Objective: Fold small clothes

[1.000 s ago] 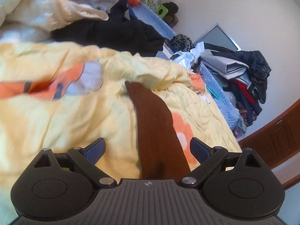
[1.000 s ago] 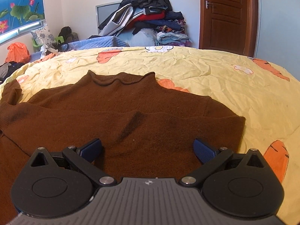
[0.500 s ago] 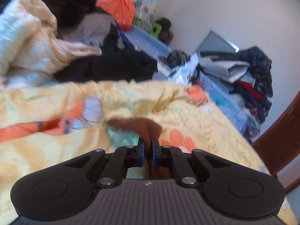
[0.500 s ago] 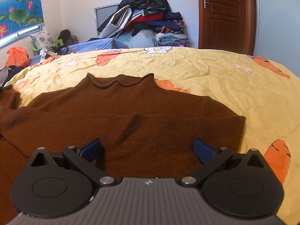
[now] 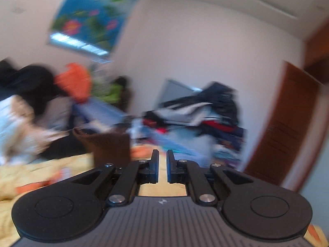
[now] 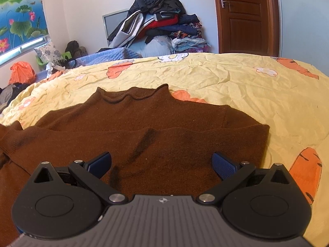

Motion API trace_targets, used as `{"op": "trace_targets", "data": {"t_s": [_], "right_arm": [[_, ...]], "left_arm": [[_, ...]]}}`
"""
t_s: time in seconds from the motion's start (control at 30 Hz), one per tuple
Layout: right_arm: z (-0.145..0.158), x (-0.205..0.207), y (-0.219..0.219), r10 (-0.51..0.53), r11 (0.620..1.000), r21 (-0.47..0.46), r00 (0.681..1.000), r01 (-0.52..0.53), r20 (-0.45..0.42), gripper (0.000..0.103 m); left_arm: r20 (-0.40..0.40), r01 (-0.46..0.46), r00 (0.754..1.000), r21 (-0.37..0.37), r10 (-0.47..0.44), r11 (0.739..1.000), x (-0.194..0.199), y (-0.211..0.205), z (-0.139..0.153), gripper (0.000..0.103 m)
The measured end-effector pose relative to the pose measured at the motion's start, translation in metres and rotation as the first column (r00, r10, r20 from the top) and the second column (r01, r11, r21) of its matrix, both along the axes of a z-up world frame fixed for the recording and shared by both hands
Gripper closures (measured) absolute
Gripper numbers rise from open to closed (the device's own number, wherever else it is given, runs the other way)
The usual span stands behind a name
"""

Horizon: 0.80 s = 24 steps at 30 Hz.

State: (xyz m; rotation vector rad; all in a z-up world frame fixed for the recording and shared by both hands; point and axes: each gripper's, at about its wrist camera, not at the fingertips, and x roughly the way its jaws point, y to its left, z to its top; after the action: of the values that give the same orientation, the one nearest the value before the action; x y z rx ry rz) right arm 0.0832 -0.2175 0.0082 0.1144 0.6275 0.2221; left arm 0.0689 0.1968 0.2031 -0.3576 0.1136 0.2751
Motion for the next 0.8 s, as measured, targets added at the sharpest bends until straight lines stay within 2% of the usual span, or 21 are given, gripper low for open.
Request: {"op": "trace_targets", "data": {"t_s": [0.03, 0.07, 0.1, 0.13, 0.17, 0.2, 0.23, 0.27, 0.3, 0.33, 0.47, 0.53, 0.6, 0.67, 0.7, 0.77, 0.8], "right_arm": [[0.0, -0.001, -0.002, -0.002, 1.0, 0.019, 1.0, 0.002, 0.002, 0.0], [0.0, -0.001, -0.005, -0.004, 0.999, 0.041, 1.0, 0.004, 0.004, 0.0], [0.0, -0.001, -0.009, -0.007, 0.998, 0.065, 1.0, 0.006, 0.005, 0.0], [0.0, -0.002, -0.012, -0.01, 0.996, 0.09, 1.0, 0.009, 0.007, 0.0], [0.0, -0.002, -0.016, -0.012, 0.993, 0.119, 1.0, 0.011, 0.01, 0.0], [0.0, -0.002, -0.02, -0.015, 0.988, 0.151, 1.0, 0.013, 0.012, 0.0], [0.0, -0.003, -0.025, -0.017, 0.983, 0.183, 1.0, 0.014, 0.014, 0.0], [-0.001, -0.004, -0.029, -0.019, 0.977, 0.214, 1.0, 0.015, 0.016, 0.0], [-0.001, -0.005, -0.033, -0.022, 0.97, 0.243, 1.0, 0.017, 0.018, 0.0], [-0.002, -0.006, -0.036, -0.026, 0.963, 0.268, 0.999, 0.02, 0.019, 0.0], [-0.003, -0.006, -0.042, -0.029, 0.948, 0.318, 0.999, 0.021, 0.02, 0.0], [-0.003, -0.005, -0.041, -0.027, 0.949, 0.315, 0.999, 0.02, 0.018, 0.0], [-0.001, -0.005, -0.036, -0.024, 0.959, 0.282, 1.0, 0.02, 0.012, 0.0], [0.007, -0.001, -0.026, -0.039, 0.971, 0.235, 0.999, 0.045, -0.031, 0.0], [0.014, -0.001, -0.021, -0.057, 0.967, 0.246, 0.997, 0.068, -0.052, 0.0], [0.029, 0.0, -0.009, -0.017, 0.936, 0.352, 0.998, 0.035, -0.056, 0.0], [0.038, 0.005, 0.003, 0.037, 0.912, 0.411, 0.998, -0.009, -0.06, 0.0]], "left_arm": [[0.013, 0.085, 0.996, 0.034, -0.086, 0.996, 0.002, -0.03, 0.003, 0.096], [0.003, 0.203, 0.979, 0.068, -0.204, 0.977, 0.006, -0.064, 0.002, 0.096], [-0.036, 0.345, 0.939, 0.102, -0.343, 0.933, 0.012, -0.099, -0.001, 0.096], [-0.106, 0.489, 0.871, 0.121, -0.479, 0.864, 0.021, -0.133, -0.008, 0.096], [-0.189, 0.596, 0.799, 0.119, -0.571, 0.794, 0.029, -0.166, -0.021, 0.096], [-0.271, 0.657, 0.742, 0.109, -0.613, 0.746, 0.035, -0.195, -0.039, 0.095], [-0.341, 0.693, 0.697, 0.093, -0.631, 0.715, 0.038, -0.215, -0.055, 0.093], [-0.417, 0.726, 0.64, 0.054, -0.646, 0.685, 0.04, -0.229, -0.075, 0.093], [-0.458, 0.73, 0.614, 0.02, -0.642, 0.684, 0.039, -0.235, -0.089, 0.093], [-0.471, 0.708, 0.619, -0.012, -0.628, 0.707, 0.034, -0.231, -0.105, 0.093], [-0.474, 0.586, 0.681, -0.104, -0.558, 0.804, -0.002, -0.184, -0.15, 0.092], [-0.496, 0.511, 0.72, -0.094, -0.485, 0.854, -0.023, -0.163, -0.165, 0.091], [-0.513, 0.412, 0.769, -0.057, -0.38, 0.909, -0.041, -0.131, -0.175, 0.091], [-0.508, 0.294, 0.816, -0.044, -0.275, 0.955, -0.055, -0.095, -0.179, 0.091], [-0.494, 0.226, 0.842, -0.039, -0.216, 0.973, -0.061, -0.078, -0.18, 0.091], [-0.461, 0.075, 0.883, -0.049, -0.089, 0.996, -0.074, -0.044, -0.182, 0.08], [-0.438, 0.006, 0.898, -0.057, -0.03, 0.998, -0.08, -0.029, -0.183, 0.055]]}}
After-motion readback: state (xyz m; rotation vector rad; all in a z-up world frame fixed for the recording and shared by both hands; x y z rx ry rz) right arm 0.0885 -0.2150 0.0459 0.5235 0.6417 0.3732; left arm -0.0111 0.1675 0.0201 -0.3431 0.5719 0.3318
